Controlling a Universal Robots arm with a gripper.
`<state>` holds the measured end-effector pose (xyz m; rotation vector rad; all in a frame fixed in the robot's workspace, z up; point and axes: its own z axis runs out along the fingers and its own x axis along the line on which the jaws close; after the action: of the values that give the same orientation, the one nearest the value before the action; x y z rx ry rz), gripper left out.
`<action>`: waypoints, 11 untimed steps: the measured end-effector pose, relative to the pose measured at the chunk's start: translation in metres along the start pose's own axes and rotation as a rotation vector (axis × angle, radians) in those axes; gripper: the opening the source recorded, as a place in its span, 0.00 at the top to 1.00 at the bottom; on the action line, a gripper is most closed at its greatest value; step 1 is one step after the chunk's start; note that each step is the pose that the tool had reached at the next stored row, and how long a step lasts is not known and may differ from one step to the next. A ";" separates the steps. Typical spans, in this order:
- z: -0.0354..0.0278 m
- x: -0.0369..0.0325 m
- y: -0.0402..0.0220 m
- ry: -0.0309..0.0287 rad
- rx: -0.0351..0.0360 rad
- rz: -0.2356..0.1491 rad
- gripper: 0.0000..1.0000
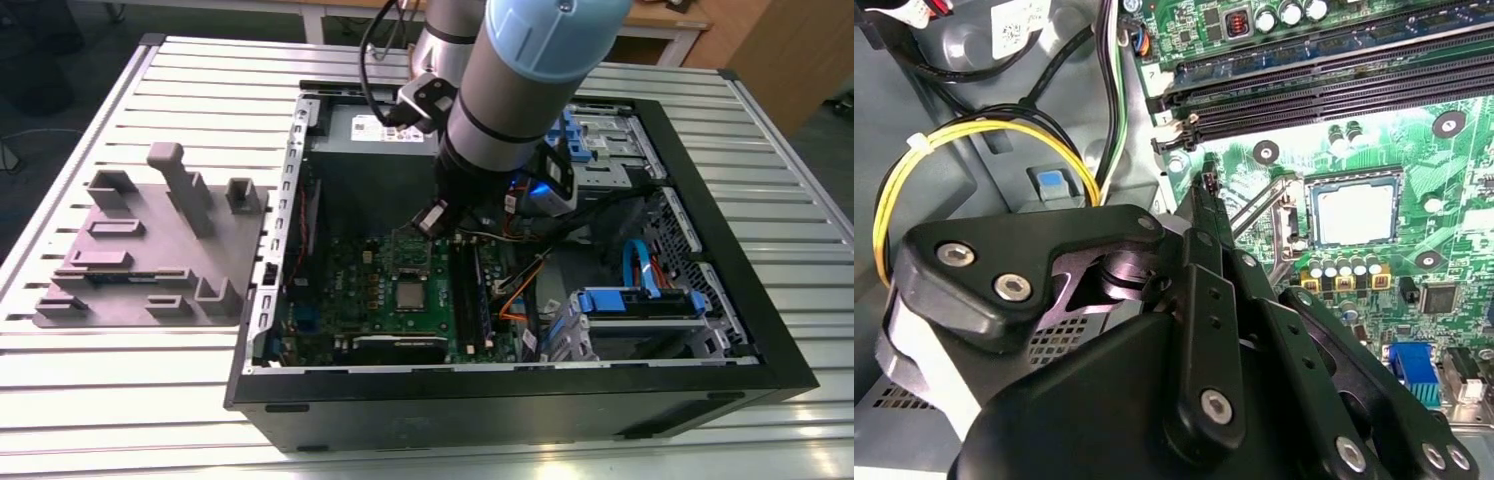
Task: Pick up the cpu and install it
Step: 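Close the cpu cover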
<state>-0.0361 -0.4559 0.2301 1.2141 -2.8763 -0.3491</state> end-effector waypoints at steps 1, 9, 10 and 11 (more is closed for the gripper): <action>-0.0005 0.0000 0.0001 0.0001 0.0000 0.000 0.90; -0.0019 0.0005 0.0010 0.0000 -0.0001 -0.001 0.90; -0.0020 0.0006 0.0011 0.0002 -0.0001 -0.001 0.90; -0.0020 0.0007 0.0012 0.0004 0.0000 -0.001 0.90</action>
<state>-0.0373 -0.4560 0.2322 1.2159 -2.8753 -0.3488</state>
